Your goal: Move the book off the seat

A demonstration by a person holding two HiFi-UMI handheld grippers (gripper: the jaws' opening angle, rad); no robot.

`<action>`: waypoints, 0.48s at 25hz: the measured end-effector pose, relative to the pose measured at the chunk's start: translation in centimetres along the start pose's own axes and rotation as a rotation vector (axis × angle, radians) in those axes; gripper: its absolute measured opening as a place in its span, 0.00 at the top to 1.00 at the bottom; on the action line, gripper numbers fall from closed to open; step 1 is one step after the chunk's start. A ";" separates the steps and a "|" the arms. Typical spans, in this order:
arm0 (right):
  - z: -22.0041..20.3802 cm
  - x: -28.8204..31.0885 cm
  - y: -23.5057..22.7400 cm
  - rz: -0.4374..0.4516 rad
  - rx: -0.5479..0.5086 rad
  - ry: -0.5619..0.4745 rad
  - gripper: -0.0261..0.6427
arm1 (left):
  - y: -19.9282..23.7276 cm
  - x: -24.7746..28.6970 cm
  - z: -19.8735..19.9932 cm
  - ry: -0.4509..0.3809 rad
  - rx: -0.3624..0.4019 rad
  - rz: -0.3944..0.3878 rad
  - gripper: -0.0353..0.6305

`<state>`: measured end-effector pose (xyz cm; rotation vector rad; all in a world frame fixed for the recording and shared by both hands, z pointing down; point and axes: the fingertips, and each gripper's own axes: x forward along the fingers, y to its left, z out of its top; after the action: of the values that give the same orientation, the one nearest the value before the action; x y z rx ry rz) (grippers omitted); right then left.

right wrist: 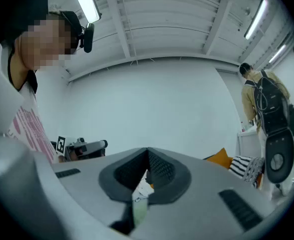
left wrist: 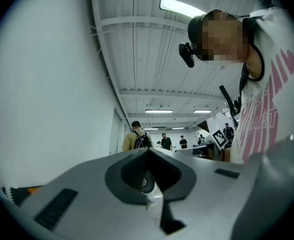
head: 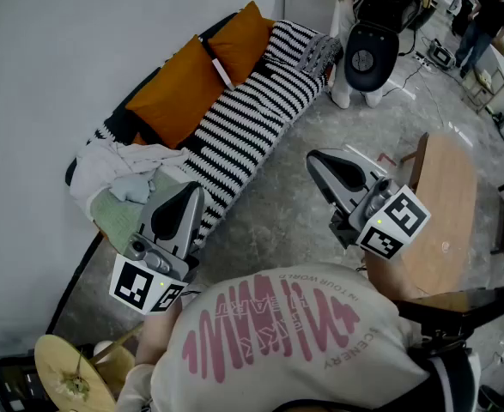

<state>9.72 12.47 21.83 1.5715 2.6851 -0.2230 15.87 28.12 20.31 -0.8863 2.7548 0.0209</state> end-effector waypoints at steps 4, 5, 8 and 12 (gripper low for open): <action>-0.3 0.1 0.2 -0.003 0.000 -0.001 0.95 | 0.1 -0.4 -0.2 -0.001 0.001 0.002 0.94; -0.3 0.0 0.3 -0.005 0.002 -0.005 0.95 | 0.1 -0.5 -0.2 -0.002 0.000 0.003 0.94; 0.1 -0.2 0.3 -0.002 0.021 -0.037 0.95 | 0.1 -0.6 -0.2 -0.003 0.000 0.004 0.94; 0.6 0.1 0.5 0.005 0.041 -0.066 0.95 | 0.5 -0.9 0.0 -0.001 0.004 0.005 0.94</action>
<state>10.05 12.72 21.13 1.5523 2.6433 -0.3257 16.27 29.00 20.49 -0.8782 2.7546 0.0164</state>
